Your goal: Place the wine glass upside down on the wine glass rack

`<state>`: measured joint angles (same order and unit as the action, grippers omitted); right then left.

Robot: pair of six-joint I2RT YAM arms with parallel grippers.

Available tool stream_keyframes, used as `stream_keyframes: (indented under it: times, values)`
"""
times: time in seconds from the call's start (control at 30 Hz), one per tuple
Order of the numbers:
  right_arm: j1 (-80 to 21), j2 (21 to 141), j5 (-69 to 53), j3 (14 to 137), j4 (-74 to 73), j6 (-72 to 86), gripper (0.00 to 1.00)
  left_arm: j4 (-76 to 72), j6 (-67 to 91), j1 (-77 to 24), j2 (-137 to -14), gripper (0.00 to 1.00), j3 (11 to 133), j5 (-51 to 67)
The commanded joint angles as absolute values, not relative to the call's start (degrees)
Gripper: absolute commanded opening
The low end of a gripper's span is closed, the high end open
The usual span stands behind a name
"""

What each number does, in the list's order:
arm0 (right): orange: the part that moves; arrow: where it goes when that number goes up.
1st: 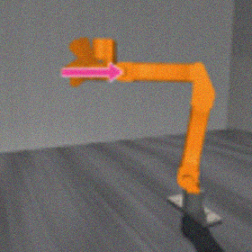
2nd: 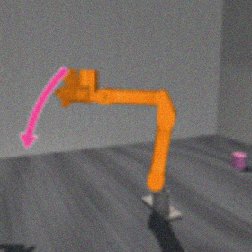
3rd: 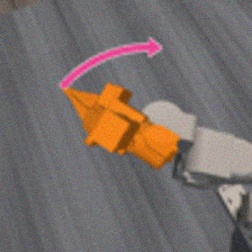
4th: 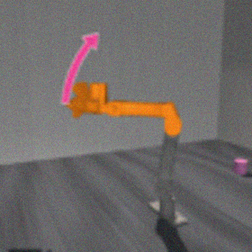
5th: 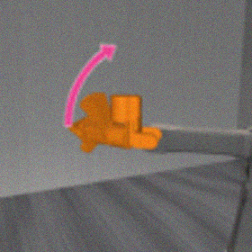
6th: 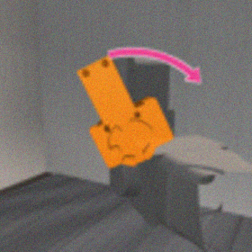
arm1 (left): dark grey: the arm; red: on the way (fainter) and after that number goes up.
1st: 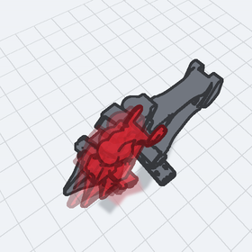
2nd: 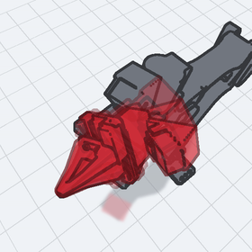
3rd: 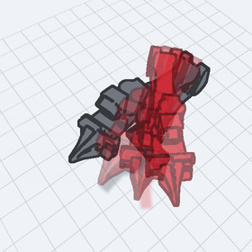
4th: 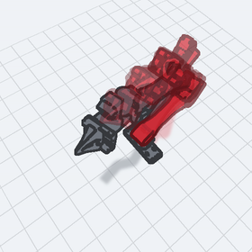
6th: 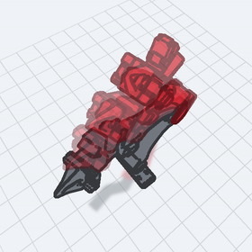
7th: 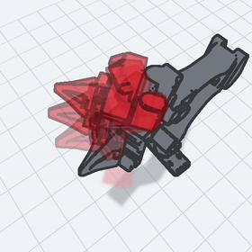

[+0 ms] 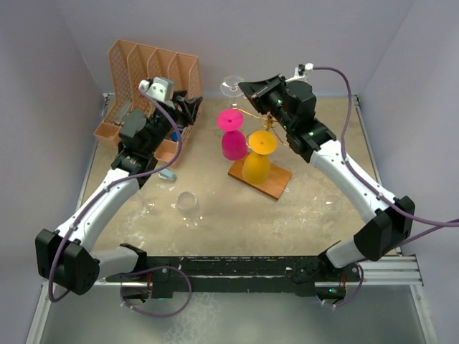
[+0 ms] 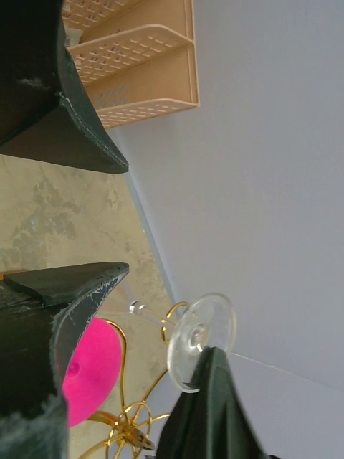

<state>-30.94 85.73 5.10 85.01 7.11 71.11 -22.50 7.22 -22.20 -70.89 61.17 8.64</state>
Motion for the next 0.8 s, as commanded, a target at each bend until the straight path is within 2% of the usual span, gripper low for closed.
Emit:
stream_keyframes:
  times: [0.0,0.13,0.33,0.6,0.77]
  values:
    - [-30.7,81.1,9.7,84.1,7.6,73.3,0.00,-21.5,13.6,-22.2,-66.5,0.50,61.3,3.2]
    - [-30.6,79.5,13.1,83.6,5.1,73.8,0.00,-17.4,18.2,-22.2,-64.3,0.50,62.8,0.7]
    - [-30.5,77.4,18.4,83.1,1.5,75.1,0.00,-1.2,23.2,-22.1,-64.1,0.53,71.8,-3.5]
    - [-30.4,75.3,22.7,81.8,1.5,74.8,0.00,0.0,24.8,-22.1,-62.3,0.55,73.9,0.4]
    - [-30.1,76.8,25.0,83.7,3.1,71.5,0.00,2.7,26.6,-22.1,-60.8,0.55,74.9,-1.3]
